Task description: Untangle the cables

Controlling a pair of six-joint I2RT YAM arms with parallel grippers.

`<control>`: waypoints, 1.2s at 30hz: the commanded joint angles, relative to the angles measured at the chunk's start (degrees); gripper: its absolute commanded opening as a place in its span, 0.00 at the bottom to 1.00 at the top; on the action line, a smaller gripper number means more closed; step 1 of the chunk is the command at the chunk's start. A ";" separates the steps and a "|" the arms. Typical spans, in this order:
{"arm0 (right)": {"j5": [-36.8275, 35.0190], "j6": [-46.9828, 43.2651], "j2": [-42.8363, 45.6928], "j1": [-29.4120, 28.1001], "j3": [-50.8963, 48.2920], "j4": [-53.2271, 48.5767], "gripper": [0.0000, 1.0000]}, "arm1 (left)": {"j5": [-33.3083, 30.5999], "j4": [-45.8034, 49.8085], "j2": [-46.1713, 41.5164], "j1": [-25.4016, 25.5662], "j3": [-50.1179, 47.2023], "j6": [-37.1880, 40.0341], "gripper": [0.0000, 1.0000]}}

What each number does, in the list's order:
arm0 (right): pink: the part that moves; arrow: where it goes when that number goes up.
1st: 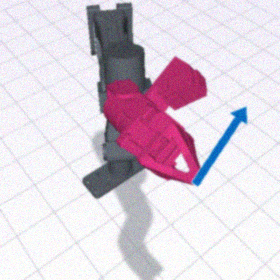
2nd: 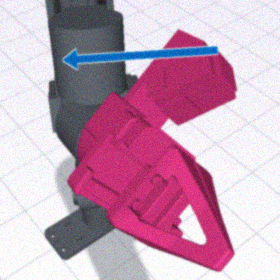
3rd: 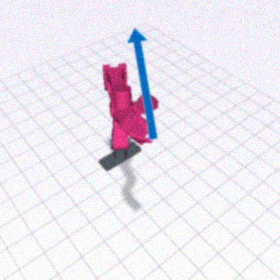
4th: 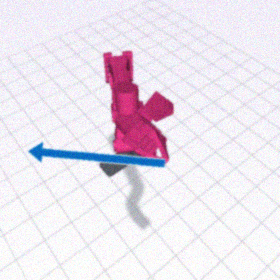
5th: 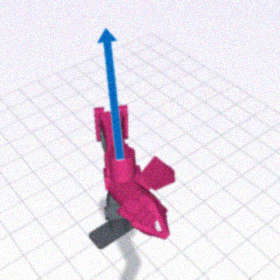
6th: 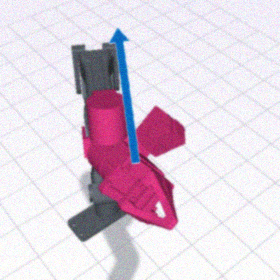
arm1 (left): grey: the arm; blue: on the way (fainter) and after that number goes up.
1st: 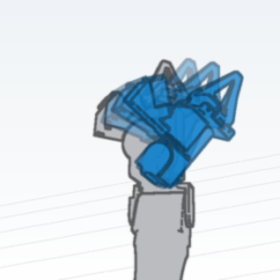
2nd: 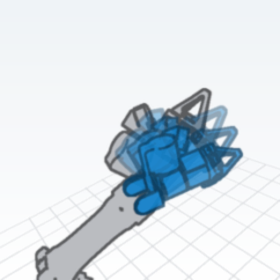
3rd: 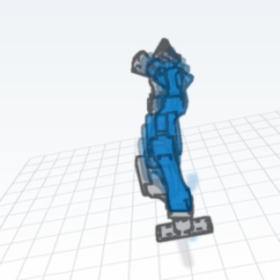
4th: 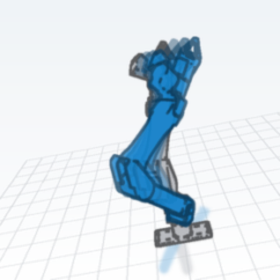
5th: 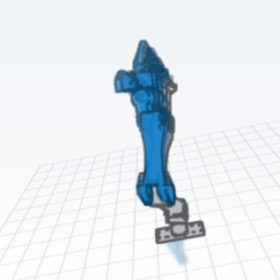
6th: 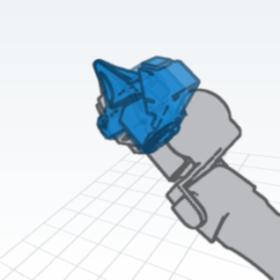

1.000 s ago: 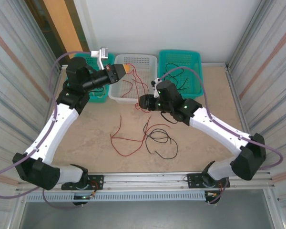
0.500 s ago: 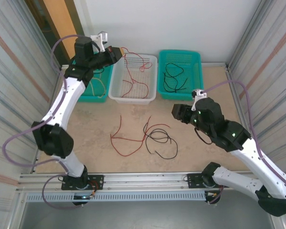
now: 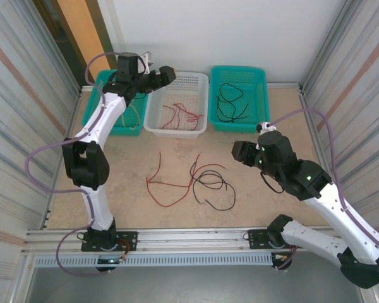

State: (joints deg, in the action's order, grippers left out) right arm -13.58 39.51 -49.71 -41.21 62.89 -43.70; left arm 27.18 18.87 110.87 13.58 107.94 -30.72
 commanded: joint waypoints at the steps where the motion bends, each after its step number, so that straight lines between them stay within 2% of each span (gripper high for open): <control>1: 1.39 -1.32 -1.06 0.13 1.71 -0.56 0.54 | -1.83 1.55 -4.43 -0.40 -0.43 3.05 0.99; 6: 2.83 -2.01 -3.80 0.08 1.53 0.87 0.54 | -0.73 0.28 -14.40 -0.15 -9.94 3.72 0.99; 12: 6.71 -3.33 -8.25 -0.74 1.12 2.54 0.53 | 1.58 0.88 -32.11 1.06 -31.63 7.16 0.99; 15: 7.69 -4.06 -11.45 -1.97 0.83 3.90 0.53 | -0.64 8.82 -39.68 3.21 -39.76 12.18 0.97; 18: 8.72 -4.61 -14.97 -2.12 1.28 5.76 0.52 | -4.91 18.69 -44.51 6.42 -45.61 14.81 0.86; 20: 8.75 -4.79 -17.28 -2.04 2.32 6.58 0.52 | -4.37 24.96 -45.85 7.72 -49.05 13.94 0.79; 24: 8.94 -4.57 -20.37 -1.95 3.83 7.68 0.51 | -5.07 31.70 -48.51 12.90 -55.58 10.08 0.73; 26: 8.84 -4.05 -21.28 -1.95 3.83 8.65 0.51 | -10.78 33.24 -48.79 20.14 -56.06 8.11 0.75; 28: 8.82 -3.03 -21.83 -1.95 3.67 9.45 0.51 | -11.52 34.36 -46.88 23.70 -54.64 6.54 0.76; 30: 9.08 -1.93 -22.01 -2.03 3.14 10.17 0.51 | -8.62 33.85 -44.21 23.59 -55.36 4.22 0.73; 33: 9.04 -0.77 -21.54 -2.38 1.75 10.66 0.51 | -7.87 30.37 -40.71 23.34 -58.43 1.54 0.69; 36: 8.67 -0.05 -20.72 -2.47 0.50 9.95 0.51 | -5.41 26.83 -37.76 21.02 -60.42 -0.29 0.71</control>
State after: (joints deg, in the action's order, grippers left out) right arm -4.64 37.54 -71.33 -43.18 64.45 -33.85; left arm 20.08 47.66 71.37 36.18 49.41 -27.38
